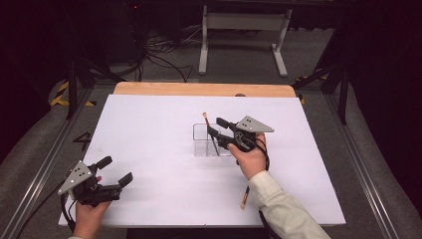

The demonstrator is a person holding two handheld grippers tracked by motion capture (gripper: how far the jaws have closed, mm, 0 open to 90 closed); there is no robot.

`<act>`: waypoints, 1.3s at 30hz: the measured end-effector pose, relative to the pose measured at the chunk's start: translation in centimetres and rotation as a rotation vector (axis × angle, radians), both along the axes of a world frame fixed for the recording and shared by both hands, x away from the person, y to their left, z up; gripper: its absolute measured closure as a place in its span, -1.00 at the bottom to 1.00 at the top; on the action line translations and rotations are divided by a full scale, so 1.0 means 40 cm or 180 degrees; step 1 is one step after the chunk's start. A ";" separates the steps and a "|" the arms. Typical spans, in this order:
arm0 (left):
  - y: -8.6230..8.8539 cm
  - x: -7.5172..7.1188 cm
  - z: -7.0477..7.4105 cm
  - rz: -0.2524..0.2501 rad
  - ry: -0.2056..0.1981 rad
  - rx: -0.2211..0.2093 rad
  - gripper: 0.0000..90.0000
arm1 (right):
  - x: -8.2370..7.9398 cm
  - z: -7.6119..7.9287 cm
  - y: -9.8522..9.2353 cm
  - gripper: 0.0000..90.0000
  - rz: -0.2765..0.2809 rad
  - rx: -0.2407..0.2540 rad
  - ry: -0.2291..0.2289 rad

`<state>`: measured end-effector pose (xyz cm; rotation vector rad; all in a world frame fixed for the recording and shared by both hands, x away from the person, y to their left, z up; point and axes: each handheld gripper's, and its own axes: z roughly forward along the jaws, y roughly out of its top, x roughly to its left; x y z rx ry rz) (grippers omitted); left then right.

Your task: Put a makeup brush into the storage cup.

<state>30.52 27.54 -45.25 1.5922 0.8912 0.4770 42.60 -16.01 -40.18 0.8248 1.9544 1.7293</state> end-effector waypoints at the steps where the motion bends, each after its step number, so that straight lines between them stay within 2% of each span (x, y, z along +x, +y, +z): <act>1: 0.000 0.000 0.000 0.0000 0.0000 0.0000 -0.99 | 0.000 0.000 0.000 -0.16 0.0000 0.0000 0.0000; 3: 0.000 0.000 0.000 -0.0004 -0.0006 0.0007 -0.99 | -0.002 0.015 -0.002 -0.56 0.0086 0.0070 -0.0057; 5: -0.001 0.000 0.000 0.0000 -0.0005 0.0008 -0.99 | -0.005 0.026 -0.004 -0.75 0.0108 0.0112 -0.0120; 7: -0.001 0.000 0.000 0.0001 -0.0004 0.0008 -0.99 | -0.008 0.035 -0.007 -0.87 0.0222 0.0188 -0.0123; 18: -0.006 0.008 0.000 -0.0019 -0.0002 -0.0002 -0.99 | -0.038 0.064 -0.034 -0.93 0.0325 0.0139 -0.0133; 25: -0.020 0.021 0.002 -0.0068 -0.0002 -0.0012 -0.99 | -0.059 0.082 -0.088 -0.93 0.0244 0.0177 -0.0146; 35: -0.037 0.040 0.003 -0.0126 -0.0005 -0.0011 -0.99 | -0.087 0.098 -0.155 -0.93 0.0127 0.0140 -0.0180; 39: -0.042 0.043 0.003 -0.0136 -0.0006 -0.0010 -0.99 | -0.097 0.100 -0.180 -0.94 0.0121 0.0164 -0.0146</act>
